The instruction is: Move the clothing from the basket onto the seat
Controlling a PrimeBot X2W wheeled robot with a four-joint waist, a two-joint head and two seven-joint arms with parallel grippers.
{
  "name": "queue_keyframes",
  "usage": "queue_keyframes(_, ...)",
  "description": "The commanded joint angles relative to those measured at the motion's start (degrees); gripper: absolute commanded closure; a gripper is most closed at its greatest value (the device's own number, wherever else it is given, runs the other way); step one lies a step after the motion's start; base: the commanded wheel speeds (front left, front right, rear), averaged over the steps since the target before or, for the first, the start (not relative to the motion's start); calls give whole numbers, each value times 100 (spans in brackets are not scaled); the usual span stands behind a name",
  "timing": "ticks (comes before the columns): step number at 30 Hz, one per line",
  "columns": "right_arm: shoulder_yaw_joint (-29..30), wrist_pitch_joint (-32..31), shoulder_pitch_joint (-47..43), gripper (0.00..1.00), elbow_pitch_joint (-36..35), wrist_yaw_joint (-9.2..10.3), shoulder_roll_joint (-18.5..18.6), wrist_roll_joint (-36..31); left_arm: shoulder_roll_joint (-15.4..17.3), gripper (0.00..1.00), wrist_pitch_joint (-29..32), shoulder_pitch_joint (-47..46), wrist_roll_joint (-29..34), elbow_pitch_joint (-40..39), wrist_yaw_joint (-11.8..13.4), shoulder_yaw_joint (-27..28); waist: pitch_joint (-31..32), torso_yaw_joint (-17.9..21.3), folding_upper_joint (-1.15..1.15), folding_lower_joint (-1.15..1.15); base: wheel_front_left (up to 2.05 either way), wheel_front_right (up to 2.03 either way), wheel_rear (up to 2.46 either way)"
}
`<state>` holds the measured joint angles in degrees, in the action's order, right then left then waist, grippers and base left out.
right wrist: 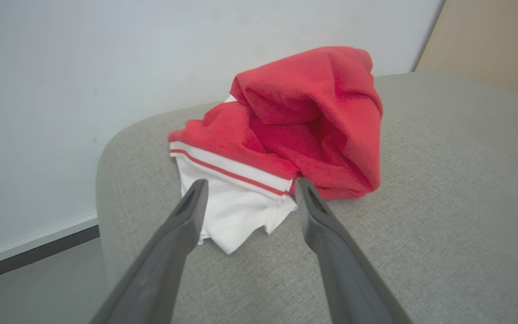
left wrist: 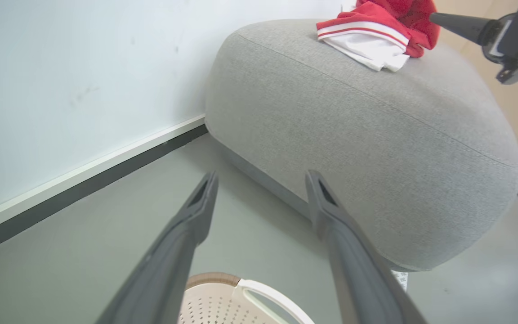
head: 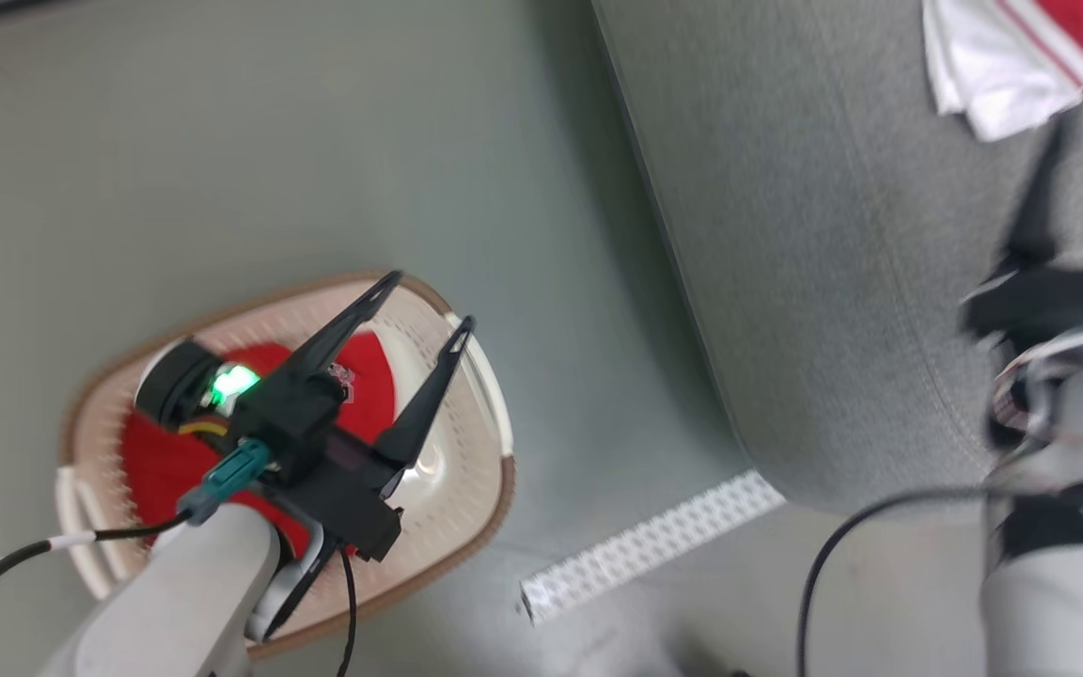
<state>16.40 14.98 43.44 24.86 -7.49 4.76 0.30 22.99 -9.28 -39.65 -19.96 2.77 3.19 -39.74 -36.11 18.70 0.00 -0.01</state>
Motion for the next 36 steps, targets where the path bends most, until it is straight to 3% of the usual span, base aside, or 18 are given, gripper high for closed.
queue_keyframes(1, -182, 25, -216, 0, -40, 0, -40, 18, -32, 0, -107, 168, -97, 102, 66, 39, 635, -363, 0, 1, 0, 0, 0)
queue_keyframes(3, -629, 25, -506, 0, -141, 0, -85, 37, -151, 0, -338, 352, -211, 371, 217, 186, 971, -547, 0, 1, 0, 0, 0)
queue_keyframes(9, -1233, 25, -960, 0, -228, 0, -159, -13, -367, 0, -565, 745, -387, 781, 501, 512, 1587, -989, 0, 1, 0, 0, 0)
queue_keyframes(16, -2400, 25, -1413, 0, -159, 0, -140, 755, -610, 0, -600, 1420, -303, 648, 760, 1260, 2195, -1449, 0, 1, 0, 0, 0)
queue_keyframes(20, -2809, 25, -1740, 0, -332, 0, 127, 1024, -778, 0, -599, 1966, -214, 498, 791, 1792, 2492, -1701, 0, 1, 0, 0, 0)
queue_keyframes(30, -3279, 25, -2659, 0, -1218, 0, 372, 1030, -1181, 0, -601, 3099, 388, 28, 763, 2999, 3020, -1968, 0, 1, 0, 0, 0)
queue_keyframes(36, -3395, 25, -3266, 0, -1621, 0, 442, 1034, -1519, 0, -600, 3775, 798, -408, 533, 3503, 3455, -2005, 0, 1, 0, 0, 0)
